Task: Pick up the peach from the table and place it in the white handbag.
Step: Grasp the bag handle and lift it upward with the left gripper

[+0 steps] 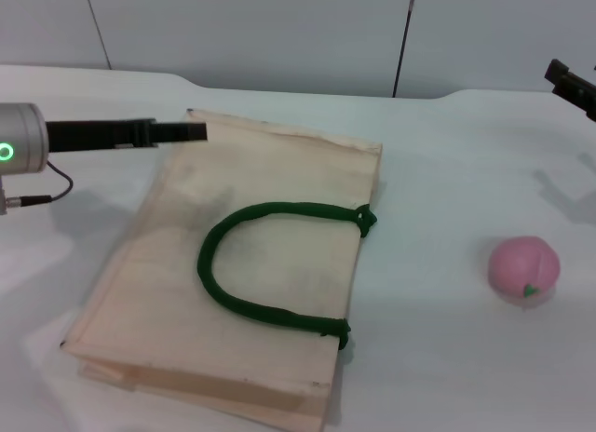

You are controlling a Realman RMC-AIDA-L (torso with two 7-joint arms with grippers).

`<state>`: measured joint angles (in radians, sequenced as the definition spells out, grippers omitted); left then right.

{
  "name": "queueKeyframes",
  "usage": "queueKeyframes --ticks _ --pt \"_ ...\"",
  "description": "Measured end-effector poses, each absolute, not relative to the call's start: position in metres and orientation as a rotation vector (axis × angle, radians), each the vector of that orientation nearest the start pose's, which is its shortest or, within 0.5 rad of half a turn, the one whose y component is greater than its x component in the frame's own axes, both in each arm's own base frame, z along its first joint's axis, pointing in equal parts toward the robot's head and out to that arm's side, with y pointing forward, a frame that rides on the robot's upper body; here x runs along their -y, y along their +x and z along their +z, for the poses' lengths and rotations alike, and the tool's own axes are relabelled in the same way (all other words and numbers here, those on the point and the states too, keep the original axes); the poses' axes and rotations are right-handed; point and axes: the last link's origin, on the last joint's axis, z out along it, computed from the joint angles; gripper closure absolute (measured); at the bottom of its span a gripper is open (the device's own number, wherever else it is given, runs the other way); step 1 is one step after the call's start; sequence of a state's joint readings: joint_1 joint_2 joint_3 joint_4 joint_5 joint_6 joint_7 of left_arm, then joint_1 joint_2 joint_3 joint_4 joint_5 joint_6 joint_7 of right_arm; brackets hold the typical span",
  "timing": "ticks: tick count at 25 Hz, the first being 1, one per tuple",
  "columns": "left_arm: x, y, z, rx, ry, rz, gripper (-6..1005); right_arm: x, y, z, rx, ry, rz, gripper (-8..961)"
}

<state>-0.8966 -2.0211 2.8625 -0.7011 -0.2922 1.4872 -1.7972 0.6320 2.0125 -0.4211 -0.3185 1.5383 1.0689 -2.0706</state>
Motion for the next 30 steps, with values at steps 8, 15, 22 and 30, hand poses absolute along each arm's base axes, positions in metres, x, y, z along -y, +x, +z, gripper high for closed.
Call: queueKeyframes --ticks 8,15,22,30 --pt "-0.393 -0.263 0.049 1.362 -2.423 -0.421 286 -0.405 0.304 0.042 -0.746 -1.952 0.798 44" --pt "-0.393 -0.259 0.043 1.417 -2.46 -0.293 286 -0.405 0.304 0.043 -0.748 -1.948 0.801 44" --pt "-0.392 -0.251 0.026 1.462 -2.526 -0.161 286 -0.405 0.303 0.042 -0.747 -1.949 0.804 44" --pt "-0.398 -0.255 0.024 1.535 -2.44 -0.067 287 -0.406 0.303 0.042 -0.747 -1.948 0.803 44"
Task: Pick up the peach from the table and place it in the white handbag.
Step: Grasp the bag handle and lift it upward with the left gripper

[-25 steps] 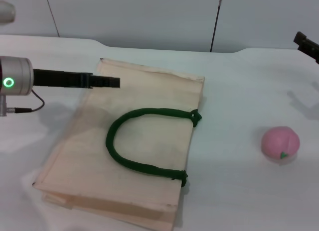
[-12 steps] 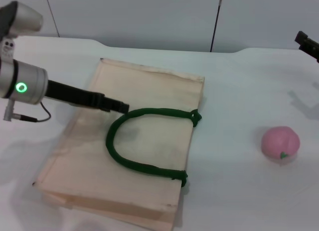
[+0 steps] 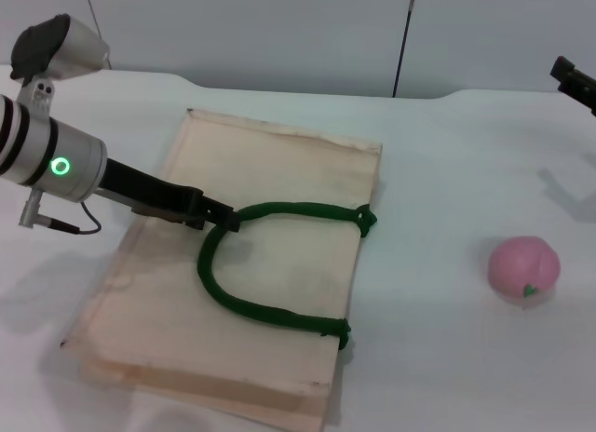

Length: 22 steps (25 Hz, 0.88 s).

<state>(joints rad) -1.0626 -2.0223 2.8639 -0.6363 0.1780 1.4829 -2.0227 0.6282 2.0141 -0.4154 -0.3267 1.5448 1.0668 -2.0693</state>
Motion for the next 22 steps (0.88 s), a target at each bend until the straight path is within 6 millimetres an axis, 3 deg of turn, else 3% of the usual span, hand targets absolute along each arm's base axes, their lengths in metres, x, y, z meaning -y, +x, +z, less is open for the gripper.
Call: queueKeyframes --ticks 5,22 --pt "-0.399 -0.257 0.025 1.548 -2.421 -0.061 287 -0.406 0.303 0.042 -0.749 -1.945 0.802 44" --pt "-0.405 -0.257 0.002 1.552 -2.404 0.088 287 -0.407 0.3 0.042 -0.747 -1.94 0.819 43"
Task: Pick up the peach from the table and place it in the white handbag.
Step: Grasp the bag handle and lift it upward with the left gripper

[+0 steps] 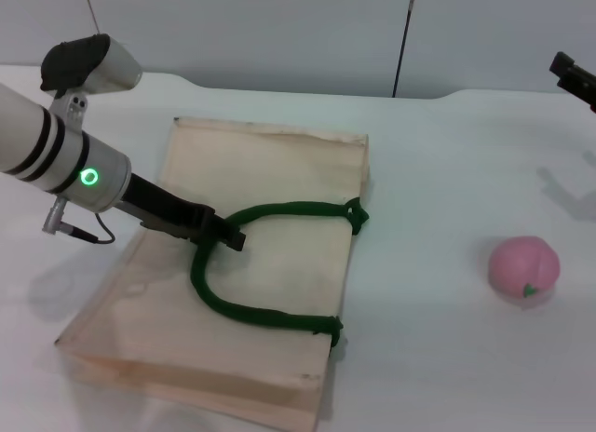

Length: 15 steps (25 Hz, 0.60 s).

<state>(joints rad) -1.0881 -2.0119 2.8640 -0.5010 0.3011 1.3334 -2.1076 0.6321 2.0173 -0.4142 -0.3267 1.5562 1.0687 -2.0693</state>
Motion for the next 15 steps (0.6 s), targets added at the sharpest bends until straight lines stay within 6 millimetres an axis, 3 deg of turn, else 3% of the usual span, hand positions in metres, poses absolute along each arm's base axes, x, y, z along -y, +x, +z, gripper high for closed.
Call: queueKeyframes --ticks 8,15 --pt "-0.4095 -0.2555 0.0029 1.532 -2.394 0.09 288 -0.407 0.3004 0.0425 -0.747 -1.939 0.82 44" --pt "-0.4122 -0.2546 0.0018 1.521 -2.382 0.089 466 -0.4067 0.3009 0.0425 -0.748 -1.938 0.819 44"
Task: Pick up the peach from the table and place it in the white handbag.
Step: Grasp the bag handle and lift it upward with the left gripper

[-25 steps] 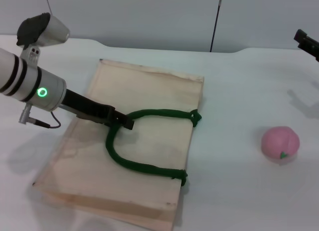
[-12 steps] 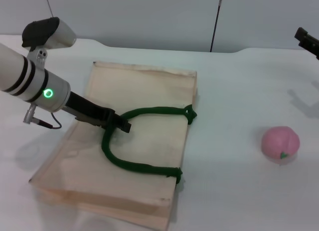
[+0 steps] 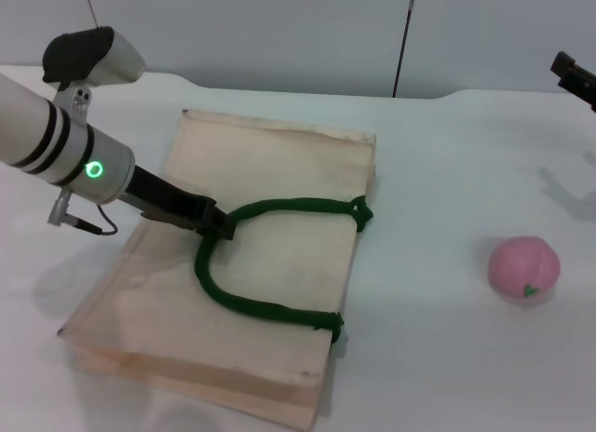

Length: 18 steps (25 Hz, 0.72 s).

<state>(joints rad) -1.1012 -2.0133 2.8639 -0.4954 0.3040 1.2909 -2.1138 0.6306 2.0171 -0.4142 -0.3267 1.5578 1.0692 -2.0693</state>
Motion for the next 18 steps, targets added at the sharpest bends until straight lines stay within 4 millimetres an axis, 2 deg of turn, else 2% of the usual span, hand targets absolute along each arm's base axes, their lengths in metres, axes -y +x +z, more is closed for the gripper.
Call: queueKeyframes --ticks 7,13,18 --pt "-0.4138 -0.2526 0.0012 1.517 -2.381 0.077 650 -0.4061 0.3016 0.0425 -0.75 -1.938 0.818 44" --pt "-0.4159 -0.2512 0.001 1.507 -2.377 0.071 848 -0.4055 0.3017 0.0424 -0.749 -1.939 0.82 45" --pt "-0.4194 -0.2472 0.001 1.495 -2.376 0.018 835 -0.4043 0.3015 0.0423 -0.747 -1.943 0.827 45"
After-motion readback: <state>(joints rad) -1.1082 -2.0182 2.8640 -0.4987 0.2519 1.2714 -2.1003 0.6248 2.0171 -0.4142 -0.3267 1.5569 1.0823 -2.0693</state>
